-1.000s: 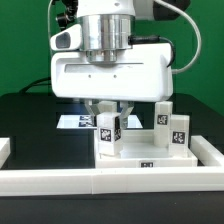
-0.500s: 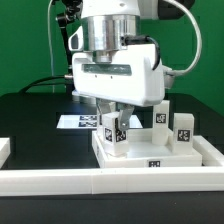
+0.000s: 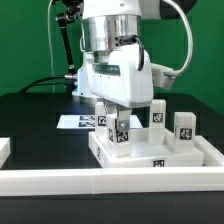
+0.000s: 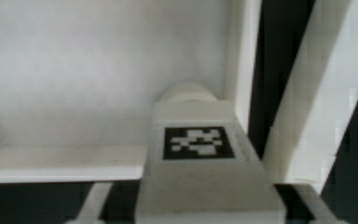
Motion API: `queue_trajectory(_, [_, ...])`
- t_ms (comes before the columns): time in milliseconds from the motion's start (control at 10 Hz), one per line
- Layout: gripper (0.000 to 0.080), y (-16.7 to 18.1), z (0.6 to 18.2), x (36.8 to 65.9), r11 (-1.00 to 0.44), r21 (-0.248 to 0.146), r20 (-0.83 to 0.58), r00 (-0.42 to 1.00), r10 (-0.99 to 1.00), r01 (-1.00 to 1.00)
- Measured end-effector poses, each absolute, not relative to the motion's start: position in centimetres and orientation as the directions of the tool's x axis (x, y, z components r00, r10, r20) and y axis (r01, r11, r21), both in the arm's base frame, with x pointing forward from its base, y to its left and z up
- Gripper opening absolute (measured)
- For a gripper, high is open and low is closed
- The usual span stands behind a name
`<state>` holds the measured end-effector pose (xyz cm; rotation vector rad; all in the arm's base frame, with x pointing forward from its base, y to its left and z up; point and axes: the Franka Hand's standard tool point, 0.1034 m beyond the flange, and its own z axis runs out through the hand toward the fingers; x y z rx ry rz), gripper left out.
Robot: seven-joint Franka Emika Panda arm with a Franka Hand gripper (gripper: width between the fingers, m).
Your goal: Assemble square table
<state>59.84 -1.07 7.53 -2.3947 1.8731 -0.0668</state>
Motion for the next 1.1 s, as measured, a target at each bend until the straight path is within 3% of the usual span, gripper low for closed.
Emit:
queue_trajectory(100, [0.0290,-1.00,7.51,59.81,-0.277,-0.105,-0.023,0.281,-0.959,-0.955])
queue_trajectory(200, [0.0469,-0.77,7.49,59.77,-0.350,-0.105,-0.018,0.353,-0.935,-0.931])
queue_trajectory(300, [0.0586,-0.69,7.52,59.79,-0.383,-0.106,-0.014,0.387,-0.922,-0.918])
queue_trajectory(700, [0.0646,-0.69,7.57,59.81,-0.749,-0.105,0.037,0.750,-0.661,-0.654])
queue_trajectory(1100, [0.0649,-0.27,7.55,59.80,-0.913,-0.090,0.065,0.913,-0.403,-0.397])
